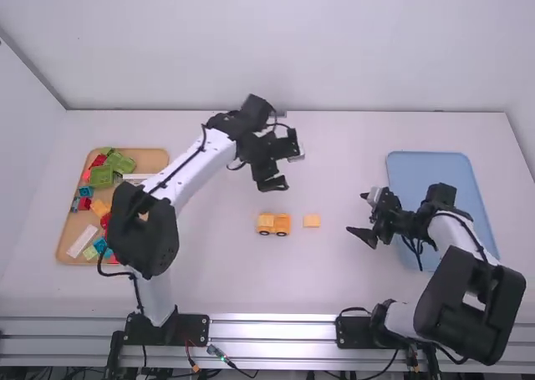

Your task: Assemble lego blocks to make yellow taxi

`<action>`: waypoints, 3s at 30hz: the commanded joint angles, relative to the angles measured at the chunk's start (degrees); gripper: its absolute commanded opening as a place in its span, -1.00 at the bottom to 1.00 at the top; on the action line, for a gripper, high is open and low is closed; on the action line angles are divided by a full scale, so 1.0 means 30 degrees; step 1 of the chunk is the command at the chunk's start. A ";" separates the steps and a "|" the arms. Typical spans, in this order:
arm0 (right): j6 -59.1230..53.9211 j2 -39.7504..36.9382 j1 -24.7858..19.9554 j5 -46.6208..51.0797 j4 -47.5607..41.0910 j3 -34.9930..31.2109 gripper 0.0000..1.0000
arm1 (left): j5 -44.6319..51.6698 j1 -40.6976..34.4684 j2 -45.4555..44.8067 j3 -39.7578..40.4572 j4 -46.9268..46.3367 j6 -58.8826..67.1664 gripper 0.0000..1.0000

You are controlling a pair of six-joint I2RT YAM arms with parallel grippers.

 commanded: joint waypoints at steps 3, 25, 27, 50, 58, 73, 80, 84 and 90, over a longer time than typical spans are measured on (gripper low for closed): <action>0.5880 -0.0102 0.3351 0.4051 0.2244 0.0823 0.98 | 0.1668 0.1690 -0.0437 -0.2127 0.0663 0.0459 0.98; 1.1890 0.2965 1.3646 1.5482 0.0452 0.6011 0.98 | 0.2739 0.7293 -0.2958 -0.9471 0.8845 -0.2193 0.98; 1.1642 0.4255 1.3588 1.5708 -0.1122 0.7410 0.98 | 0.2798 0.7650 -0.2958 -0.9471 0.8881 -0.2215 0.98; 0.6790 0.7242 1.4353 1.7777 0.0117 0.5574 0.98 | 0.5705 1.0054 -0.2958 -0.9479 0.8735 -0.2914 0.98; 0.6812 0.7242 1.4149 1.6684 0.0721 0.5384 0.98 | 0.5843 1.0054 -0.2958 -0.9479 0.8612 -0.2914 0.98; 0.7271 0.7249 1.4564 1.6597 0.1158 0.5428 0.98 | 0.5814 0.9974 -0.2958 -0.9479 0.8269 -0.2907 0.98; 0.8131 0.7599 1.4870 1.7158 0.1253 0.5646 0.98 | 0.5843 0.9959 -0.2958 -0.9479 0.8255 -0.2929 0.98; 0.7774 0.8123 1.5351 1.7311 0.0758 0.6113 0.98 | 0.5836 0.9967 -0.2958 -0.9479 0.8211 -0.2914 0.98; 0.7876 0.8961 1.5198 1.7580 -0.0087 0.6914 0.98 | 0.5836 0.9959 -0.2958 -0.9479 0.8196 -0.2922 0.98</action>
